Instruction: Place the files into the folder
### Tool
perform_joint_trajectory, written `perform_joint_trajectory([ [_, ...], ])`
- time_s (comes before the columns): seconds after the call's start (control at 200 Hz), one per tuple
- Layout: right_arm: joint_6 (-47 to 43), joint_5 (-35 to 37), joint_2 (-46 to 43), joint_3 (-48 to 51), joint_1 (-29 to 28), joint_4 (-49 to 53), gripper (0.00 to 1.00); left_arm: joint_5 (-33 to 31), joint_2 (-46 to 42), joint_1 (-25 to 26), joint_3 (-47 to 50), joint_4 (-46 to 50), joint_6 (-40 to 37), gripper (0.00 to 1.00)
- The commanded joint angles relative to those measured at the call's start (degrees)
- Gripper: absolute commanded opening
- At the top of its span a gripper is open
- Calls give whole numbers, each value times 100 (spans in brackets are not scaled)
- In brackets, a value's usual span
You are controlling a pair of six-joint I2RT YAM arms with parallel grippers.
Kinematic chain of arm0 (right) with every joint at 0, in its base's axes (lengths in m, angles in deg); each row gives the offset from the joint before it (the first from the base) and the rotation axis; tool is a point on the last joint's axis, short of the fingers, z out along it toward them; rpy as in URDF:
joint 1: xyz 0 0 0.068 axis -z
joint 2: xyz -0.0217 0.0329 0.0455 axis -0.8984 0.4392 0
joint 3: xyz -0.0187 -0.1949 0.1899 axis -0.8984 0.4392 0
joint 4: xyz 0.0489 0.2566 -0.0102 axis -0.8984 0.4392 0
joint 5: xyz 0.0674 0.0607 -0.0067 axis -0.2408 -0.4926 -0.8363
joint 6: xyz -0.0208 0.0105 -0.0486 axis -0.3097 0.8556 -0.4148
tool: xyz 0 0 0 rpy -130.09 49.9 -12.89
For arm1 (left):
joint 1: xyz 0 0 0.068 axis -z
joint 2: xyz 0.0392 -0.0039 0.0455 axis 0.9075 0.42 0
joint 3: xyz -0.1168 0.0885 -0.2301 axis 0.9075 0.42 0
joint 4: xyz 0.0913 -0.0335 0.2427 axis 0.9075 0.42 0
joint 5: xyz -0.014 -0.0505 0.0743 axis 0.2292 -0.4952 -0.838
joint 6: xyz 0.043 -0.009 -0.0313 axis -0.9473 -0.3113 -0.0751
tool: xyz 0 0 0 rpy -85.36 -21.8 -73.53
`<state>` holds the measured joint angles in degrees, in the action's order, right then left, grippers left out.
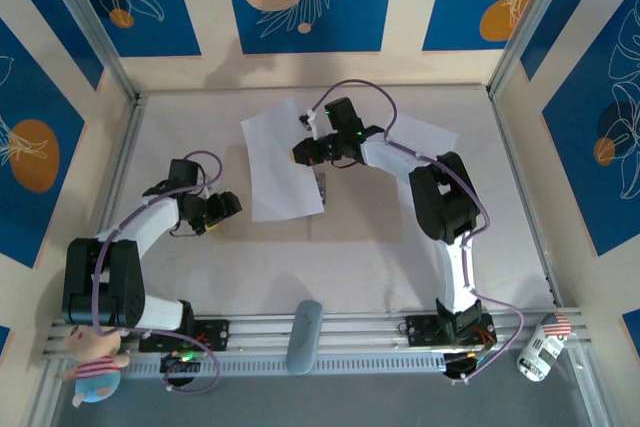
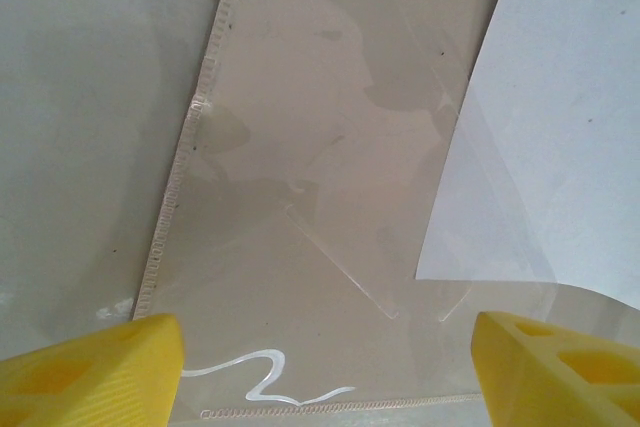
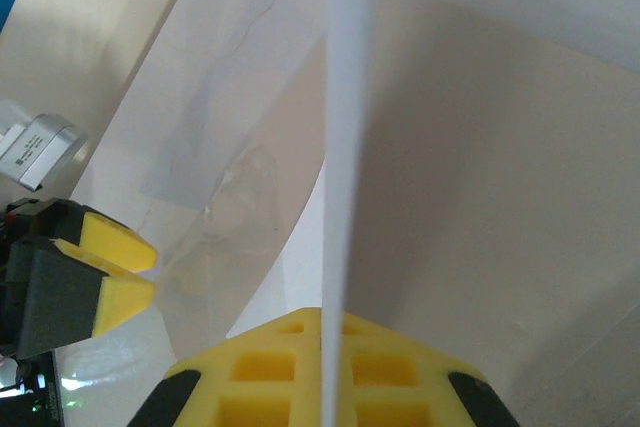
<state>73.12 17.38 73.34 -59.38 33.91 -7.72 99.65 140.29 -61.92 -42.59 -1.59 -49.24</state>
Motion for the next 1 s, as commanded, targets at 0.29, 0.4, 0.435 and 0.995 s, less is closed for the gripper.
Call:
perform_joint_trajectory([
  [0.29, -202, -107, -16, -247, -160, 440, 0, 107, 34, -52, 69, -43, -78, 76],
  [0.4, -193, -80, -43, -179, -169, 417, 0, 128, 46, -57, 103, -80, -45, 76],
  [0.435, -171, -71, -44, -160, -168, 419, 0, 141, 44, -53, 117, -93, -45, 76],
  [0.995, 503, 6, 97, -221, -112, 694, 1, 160, 25, -53, 157, -107, -22, 76],
])
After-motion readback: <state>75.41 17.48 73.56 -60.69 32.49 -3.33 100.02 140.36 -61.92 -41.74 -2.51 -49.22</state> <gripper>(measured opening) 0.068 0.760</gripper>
